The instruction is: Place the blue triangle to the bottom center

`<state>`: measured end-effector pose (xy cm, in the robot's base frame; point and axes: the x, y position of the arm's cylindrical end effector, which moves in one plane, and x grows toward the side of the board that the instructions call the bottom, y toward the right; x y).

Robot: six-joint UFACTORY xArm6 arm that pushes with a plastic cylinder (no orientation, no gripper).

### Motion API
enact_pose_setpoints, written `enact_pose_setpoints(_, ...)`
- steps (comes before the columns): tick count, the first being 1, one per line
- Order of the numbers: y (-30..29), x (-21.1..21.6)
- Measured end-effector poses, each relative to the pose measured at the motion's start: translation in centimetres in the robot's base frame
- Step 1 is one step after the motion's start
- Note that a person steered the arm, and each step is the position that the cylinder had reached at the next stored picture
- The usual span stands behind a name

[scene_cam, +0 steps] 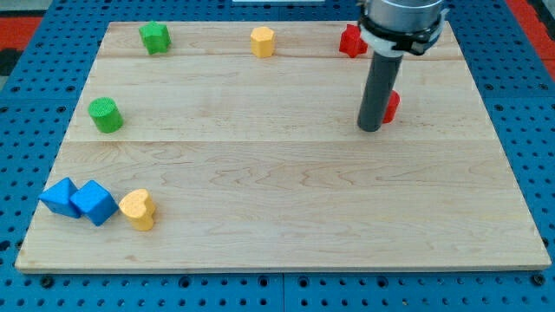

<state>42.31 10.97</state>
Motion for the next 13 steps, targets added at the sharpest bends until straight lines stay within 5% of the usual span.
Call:
enact_pose_setpoints(10, -10.0, 14.0)
enact_pose_setpoints(11, -14.8, 18.1)
enact_pose_setpoints(13, -36.4, 18.4)
